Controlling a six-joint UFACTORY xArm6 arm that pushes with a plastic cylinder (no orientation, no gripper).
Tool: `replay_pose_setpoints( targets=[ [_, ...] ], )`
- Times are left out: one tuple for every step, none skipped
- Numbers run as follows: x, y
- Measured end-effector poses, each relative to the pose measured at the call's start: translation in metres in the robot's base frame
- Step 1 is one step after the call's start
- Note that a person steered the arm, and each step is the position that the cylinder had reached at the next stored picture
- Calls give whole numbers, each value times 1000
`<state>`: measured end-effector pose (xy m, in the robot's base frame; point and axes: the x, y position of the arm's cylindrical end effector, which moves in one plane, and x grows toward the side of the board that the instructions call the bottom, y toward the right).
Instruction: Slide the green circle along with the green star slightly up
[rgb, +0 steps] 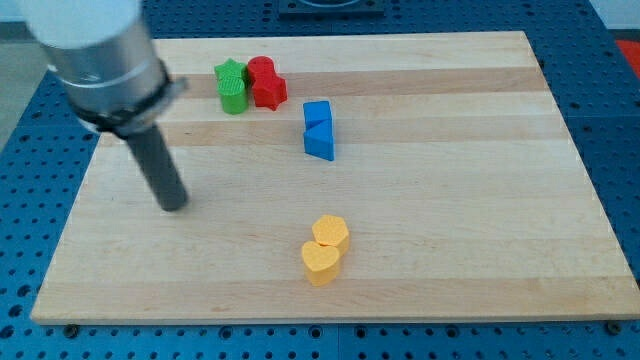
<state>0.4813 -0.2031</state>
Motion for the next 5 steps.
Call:
replay_pose_setpoints(
  targets=[
    [-39,-11],
    [-42,-11],
    [-46,13],
    [-62,38],
    [-89,59]
  ],
)
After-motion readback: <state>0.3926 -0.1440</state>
